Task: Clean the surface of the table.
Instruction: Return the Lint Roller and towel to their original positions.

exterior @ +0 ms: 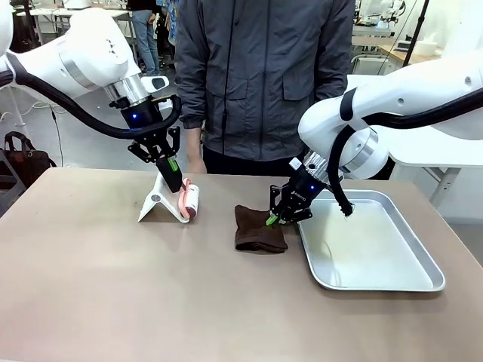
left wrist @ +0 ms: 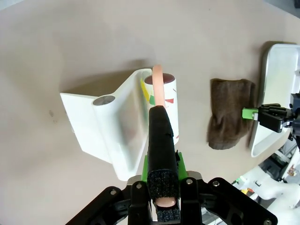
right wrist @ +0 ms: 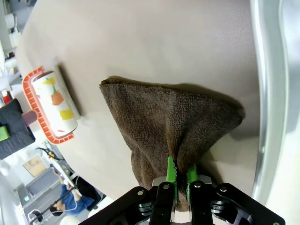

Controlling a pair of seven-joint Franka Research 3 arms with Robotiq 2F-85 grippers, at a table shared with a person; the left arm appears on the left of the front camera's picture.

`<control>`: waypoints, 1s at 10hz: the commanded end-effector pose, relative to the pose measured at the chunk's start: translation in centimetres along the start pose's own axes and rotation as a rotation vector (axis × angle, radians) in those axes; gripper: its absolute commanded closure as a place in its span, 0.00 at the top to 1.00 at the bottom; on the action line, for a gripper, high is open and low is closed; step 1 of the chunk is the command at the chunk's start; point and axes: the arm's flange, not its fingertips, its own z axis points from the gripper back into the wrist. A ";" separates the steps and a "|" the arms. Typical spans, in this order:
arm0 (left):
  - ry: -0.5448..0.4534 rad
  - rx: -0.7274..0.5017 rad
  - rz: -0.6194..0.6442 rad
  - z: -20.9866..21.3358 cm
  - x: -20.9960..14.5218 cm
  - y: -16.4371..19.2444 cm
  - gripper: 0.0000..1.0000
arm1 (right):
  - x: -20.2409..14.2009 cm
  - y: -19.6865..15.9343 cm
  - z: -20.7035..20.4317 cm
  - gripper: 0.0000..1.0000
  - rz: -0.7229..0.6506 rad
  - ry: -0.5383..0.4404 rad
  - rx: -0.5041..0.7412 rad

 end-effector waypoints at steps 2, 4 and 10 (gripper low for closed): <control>-0.014 0.020 0.048 0.8 0.3 0.5 0.22 | -0.1 0.1 0.1 0.09 0.002 -0.001 -0.003; -0.010 0.030 0.062 0.1 0.1 1.0 0.22 | -0.1 0.1 0.1 0.09 0.002 -0.001 -0.003; -0.022 0.032 0.097 -1.1 -0.6 2.5 0.22 | -0.1 0.1 0.1 0.09 0.002 -0.001 -0.003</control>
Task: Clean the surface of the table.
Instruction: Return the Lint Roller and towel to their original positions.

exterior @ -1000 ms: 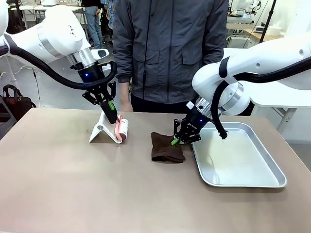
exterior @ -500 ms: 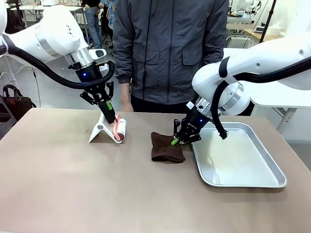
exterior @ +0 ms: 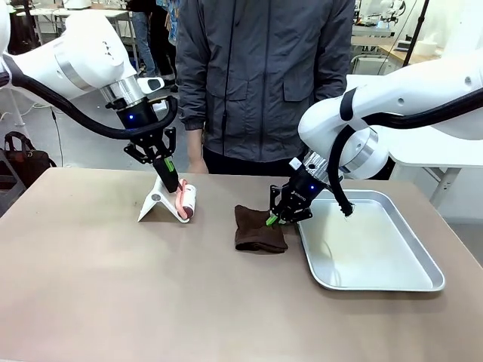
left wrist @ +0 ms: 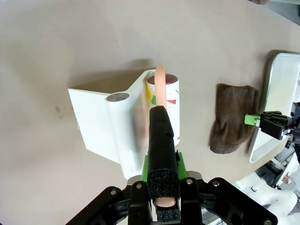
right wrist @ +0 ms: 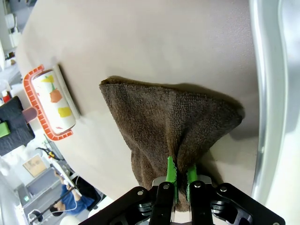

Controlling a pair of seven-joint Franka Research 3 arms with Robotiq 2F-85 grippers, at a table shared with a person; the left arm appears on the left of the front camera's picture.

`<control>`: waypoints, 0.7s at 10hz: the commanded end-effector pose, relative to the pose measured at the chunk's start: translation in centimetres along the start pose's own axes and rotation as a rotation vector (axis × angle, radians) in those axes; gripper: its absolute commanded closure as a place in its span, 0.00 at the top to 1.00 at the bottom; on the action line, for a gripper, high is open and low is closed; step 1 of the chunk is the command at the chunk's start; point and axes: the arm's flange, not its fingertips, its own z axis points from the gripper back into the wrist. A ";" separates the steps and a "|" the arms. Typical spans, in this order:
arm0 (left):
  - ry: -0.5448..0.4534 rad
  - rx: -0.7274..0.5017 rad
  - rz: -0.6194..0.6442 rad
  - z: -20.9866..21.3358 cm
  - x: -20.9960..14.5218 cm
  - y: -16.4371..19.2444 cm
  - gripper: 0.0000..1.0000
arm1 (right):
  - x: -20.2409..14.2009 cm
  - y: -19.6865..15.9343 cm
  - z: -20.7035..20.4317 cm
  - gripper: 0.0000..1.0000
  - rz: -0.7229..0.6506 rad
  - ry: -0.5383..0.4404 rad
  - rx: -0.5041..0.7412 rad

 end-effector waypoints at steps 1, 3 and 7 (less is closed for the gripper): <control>-0.014 0.037 0.044 -1.2 -0.8 1.1 0.22 | -0.1 0.1 0.1 0.09 0.002 -0.001 -0.003; -0.020 0.051 0.050 -1.0 -0.8 1.1 0.80 | 0.0 -0.2 0.1 0.68 -0.006 -0.008 0.000; -0.056 0.050 0.073 0.1 -1.1 1.6 1.00 | 0.3 -0.3 0.1 1.00 -0.019 0.000 0.004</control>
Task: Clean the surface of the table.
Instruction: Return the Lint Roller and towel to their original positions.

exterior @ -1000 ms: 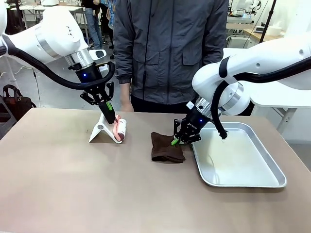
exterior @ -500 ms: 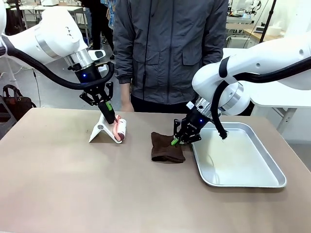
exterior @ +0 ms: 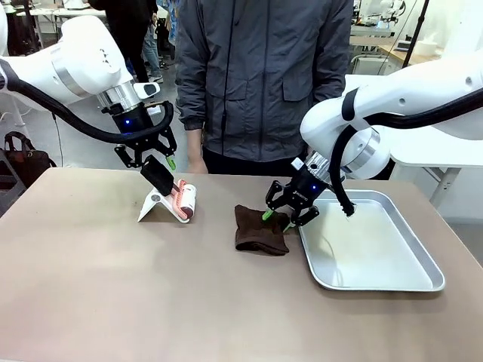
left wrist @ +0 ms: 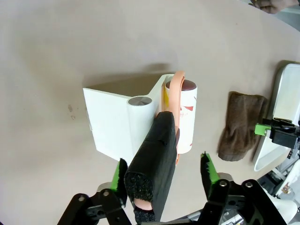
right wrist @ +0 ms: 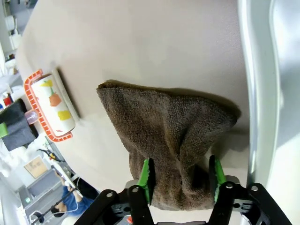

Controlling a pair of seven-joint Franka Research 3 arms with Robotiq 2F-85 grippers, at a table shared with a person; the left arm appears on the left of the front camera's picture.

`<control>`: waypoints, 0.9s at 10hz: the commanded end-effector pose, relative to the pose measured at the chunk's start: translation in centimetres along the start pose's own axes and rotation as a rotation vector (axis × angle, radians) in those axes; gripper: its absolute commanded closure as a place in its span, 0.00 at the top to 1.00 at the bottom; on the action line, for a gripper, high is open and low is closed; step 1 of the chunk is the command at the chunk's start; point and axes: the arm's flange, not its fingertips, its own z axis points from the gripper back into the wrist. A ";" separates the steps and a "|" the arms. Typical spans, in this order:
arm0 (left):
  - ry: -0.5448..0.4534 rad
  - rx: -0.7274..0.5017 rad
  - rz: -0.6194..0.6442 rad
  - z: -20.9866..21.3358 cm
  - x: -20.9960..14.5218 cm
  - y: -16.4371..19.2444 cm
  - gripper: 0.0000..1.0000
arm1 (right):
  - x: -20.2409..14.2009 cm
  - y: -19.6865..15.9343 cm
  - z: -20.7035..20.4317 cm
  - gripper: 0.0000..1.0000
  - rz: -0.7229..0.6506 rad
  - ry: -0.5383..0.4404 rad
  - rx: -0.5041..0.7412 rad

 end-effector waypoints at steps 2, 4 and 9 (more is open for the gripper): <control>-0.029 0.005 0.026 0.9 -1.1 0.7 1.00 | 0.1 0.3 -0.1 1.00 0.006 0.002 0.011; -0.031 -0.014 0.010 1.5 -1.7 1.0 1.00 | -0.3 0.5 0.4 1.00 0.047 -0.024 0.068; -0.112 -0.315 -0.051 8.3 -10.1 5.8 1.00 | -5.0 -0.7 7.9 1.00 0.225 0.011 0.284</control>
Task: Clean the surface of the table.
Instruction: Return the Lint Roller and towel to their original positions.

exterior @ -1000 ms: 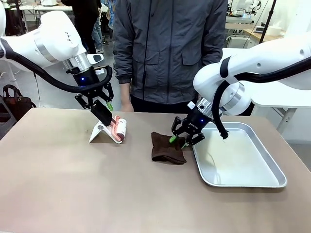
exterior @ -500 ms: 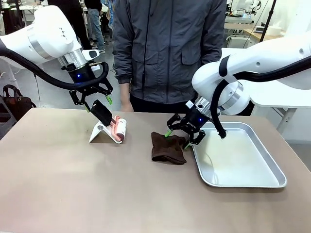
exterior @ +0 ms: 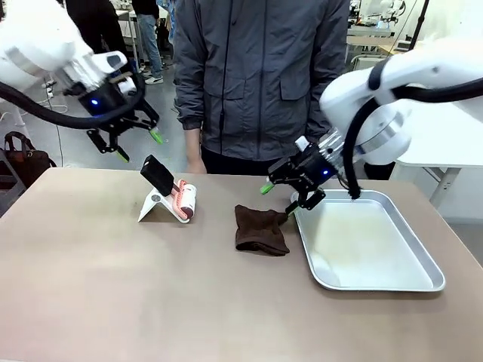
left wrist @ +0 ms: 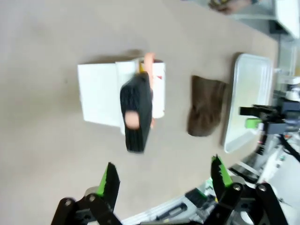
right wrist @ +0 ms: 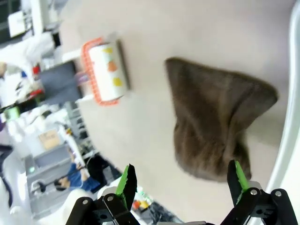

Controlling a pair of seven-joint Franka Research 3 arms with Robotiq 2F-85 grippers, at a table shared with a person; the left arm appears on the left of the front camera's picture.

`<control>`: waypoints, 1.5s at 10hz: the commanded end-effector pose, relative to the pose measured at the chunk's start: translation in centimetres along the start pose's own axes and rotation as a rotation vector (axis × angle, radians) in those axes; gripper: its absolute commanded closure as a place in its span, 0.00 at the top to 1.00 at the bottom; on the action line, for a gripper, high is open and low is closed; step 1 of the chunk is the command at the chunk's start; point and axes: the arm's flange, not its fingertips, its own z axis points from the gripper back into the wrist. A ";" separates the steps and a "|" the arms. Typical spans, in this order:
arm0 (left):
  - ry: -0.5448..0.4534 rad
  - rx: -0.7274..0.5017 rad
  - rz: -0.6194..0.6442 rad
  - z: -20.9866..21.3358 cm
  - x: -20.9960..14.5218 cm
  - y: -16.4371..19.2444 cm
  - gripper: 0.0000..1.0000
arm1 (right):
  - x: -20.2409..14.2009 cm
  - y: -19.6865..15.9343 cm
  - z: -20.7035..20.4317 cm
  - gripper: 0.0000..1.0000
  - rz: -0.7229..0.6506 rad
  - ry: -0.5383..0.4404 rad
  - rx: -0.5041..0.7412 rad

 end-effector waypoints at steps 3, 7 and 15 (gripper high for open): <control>-0.053 -0.403 -0.060 4.2 -9.5 9.3 1.00 | -7.0 -2.3 6.9 1.00 0.080 0.011 0.261; -0.182 -0.710 0.046 2.4 -14.8 20.8 1.00 | -12.9 -7.2 10.8 1.00 0.011 -0.196 0.497; -0.267 -0.755 0.065 1.0 -14.2 22.8 1.00 | -12.2 -12.7 14.5 1.00 -0.275 -0.553 0.509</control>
